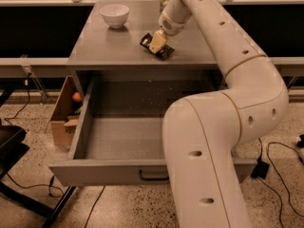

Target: Pick rxbar chocolate from top drawer and place on counter

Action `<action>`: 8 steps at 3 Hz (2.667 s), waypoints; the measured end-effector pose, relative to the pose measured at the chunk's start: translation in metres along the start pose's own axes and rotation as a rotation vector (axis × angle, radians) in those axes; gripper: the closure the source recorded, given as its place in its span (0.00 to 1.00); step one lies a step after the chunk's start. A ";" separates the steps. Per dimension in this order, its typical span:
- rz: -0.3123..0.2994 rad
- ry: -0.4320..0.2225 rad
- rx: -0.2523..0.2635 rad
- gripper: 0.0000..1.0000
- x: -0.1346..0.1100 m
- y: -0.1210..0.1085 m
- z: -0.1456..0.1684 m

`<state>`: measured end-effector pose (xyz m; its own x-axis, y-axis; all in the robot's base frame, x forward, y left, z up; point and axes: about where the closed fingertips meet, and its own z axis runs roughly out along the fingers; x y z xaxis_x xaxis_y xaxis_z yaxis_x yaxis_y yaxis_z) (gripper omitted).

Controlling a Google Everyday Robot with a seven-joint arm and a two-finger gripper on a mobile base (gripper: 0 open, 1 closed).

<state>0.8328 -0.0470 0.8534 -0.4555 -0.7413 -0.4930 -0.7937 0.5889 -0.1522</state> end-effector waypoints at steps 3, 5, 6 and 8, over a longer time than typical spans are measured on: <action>0.032 0.006 -0.007 0.17 0.001 0.001 0.007; 0.050 -0.015 -0.005 0.00 0.001 -0.001 -0.013; 0.119 -0.076 0.055 0.00 0.007 -0.022 -0.064; 0.383 -0.347 0.333 0.00 0.063 -0.068 -0.251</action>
Offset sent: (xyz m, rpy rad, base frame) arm 0.0010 0.0020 -0.0061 0.0113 0.0183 -0.0252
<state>0.7564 -0.2150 1.0478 -0.4809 -0.3418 -0.8074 -0.4053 0.9033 -0.1410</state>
